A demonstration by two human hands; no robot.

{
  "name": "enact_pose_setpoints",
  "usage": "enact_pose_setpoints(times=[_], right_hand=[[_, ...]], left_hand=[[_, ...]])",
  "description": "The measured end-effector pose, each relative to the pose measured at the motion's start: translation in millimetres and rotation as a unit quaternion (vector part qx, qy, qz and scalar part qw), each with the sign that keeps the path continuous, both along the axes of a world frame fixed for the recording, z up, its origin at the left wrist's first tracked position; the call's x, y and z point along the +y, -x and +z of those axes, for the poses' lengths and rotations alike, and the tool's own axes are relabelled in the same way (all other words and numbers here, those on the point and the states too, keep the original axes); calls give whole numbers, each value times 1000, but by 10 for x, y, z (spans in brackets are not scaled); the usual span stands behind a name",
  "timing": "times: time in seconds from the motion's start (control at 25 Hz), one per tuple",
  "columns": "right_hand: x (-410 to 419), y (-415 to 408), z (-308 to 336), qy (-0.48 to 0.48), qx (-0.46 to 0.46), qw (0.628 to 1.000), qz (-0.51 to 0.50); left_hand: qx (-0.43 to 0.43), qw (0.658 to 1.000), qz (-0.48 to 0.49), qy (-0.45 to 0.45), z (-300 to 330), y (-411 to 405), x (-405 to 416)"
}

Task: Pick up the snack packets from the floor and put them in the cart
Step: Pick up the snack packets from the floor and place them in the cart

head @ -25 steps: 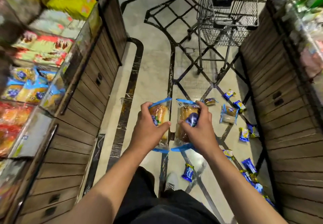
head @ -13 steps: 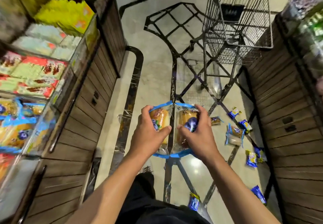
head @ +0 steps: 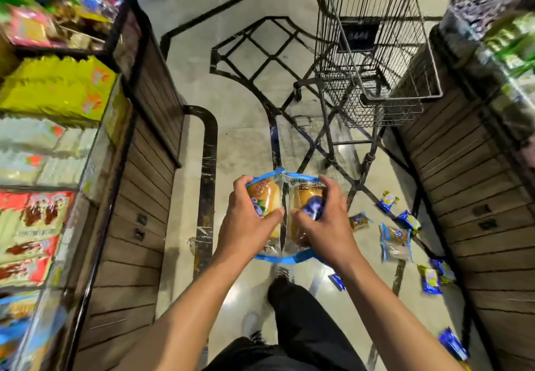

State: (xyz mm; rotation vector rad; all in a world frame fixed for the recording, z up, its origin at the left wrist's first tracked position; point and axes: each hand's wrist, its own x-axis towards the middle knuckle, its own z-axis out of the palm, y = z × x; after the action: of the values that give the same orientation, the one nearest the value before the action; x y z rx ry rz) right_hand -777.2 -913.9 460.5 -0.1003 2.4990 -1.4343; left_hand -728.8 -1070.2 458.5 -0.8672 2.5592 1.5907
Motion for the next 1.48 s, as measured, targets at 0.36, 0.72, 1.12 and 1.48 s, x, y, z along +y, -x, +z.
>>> enact_pose_setpoints(times=[0.36, 0.72, 1.12, 1.48], right_hand=[[-337, 1645, -73, 28, -29, 999, -6], [-828, 3047, 42, 9, 0, 1000, 8], [-1975, 4210, 165, 23, 27, 998, -42], [-2534, 5025, 217, 16, -1, 998, -63]], left_hand=[[-10, 999, 32, 14, -17, 1675, -502], [7, 999, 40, -1, -6, 2930, -986], [6, 1000, 4, 2, -2, 4133, -2161], [16, 999, -38, -25, 90, 5163, -2898]])
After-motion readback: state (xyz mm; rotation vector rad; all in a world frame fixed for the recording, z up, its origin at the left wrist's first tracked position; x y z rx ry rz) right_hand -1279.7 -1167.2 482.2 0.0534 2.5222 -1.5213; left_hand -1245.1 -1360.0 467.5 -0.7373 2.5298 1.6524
